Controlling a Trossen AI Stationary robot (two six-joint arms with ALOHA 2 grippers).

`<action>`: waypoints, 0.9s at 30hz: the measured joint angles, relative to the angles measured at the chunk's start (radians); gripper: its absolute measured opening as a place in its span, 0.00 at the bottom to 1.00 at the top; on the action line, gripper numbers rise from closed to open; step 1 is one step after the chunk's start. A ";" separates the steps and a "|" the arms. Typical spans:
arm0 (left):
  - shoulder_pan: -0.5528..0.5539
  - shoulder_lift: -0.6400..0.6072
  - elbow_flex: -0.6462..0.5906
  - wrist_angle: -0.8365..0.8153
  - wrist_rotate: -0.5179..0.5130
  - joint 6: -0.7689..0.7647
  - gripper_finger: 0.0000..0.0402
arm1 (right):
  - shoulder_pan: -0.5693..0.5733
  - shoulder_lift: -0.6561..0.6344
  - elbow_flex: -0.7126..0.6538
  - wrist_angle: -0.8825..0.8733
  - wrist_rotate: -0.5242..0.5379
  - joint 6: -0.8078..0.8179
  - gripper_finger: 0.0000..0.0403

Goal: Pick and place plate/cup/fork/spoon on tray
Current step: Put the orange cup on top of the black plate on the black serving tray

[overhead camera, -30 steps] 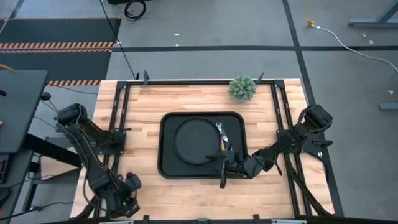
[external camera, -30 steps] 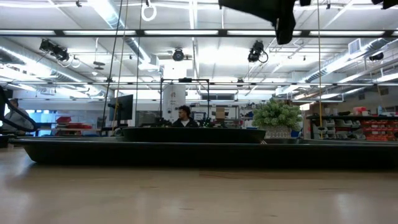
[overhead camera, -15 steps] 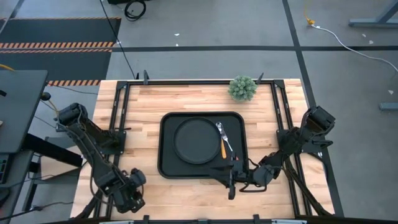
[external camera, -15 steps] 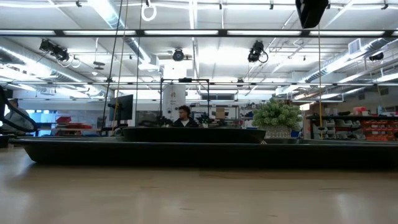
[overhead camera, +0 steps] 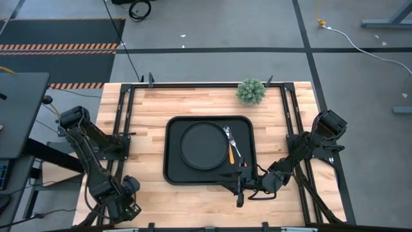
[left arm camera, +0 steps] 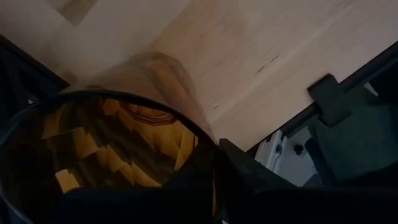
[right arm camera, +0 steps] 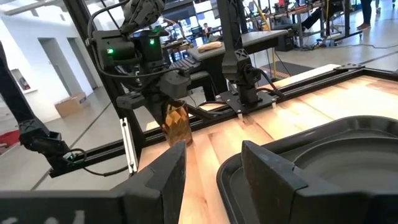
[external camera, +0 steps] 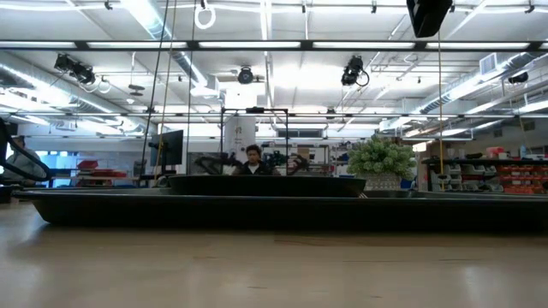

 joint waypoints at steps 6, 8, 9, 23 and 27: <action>-0.002 0.002 -0.001 0.007 -0.006 0.027 0.04 | 0.000 0.000 0.000 0.000 0.004 0.004 0.40; -0.002 0.002 -0.001 0.002 -0.008 0.040 0.04 | 0.000 0.000 0.000 0.000 0.004 0.020 0.40; -0.002 0.002 -0.001 -0.004 -0.008 0.046 0.04 | 0.000 0.000 0.000 0.000 0.006 0.026 0.40; 0.064 0.007 0.026 -0.139 -0.055 0.274 0.03 | 0.000 0.001 0.000 -0.016 0.149 0.134 0.40; 0.110 0.008 0.073 -0.193 -0.116 0.385 0.03 | 0.000 0.001 0.000 -0.015 0.149 0.134 0.40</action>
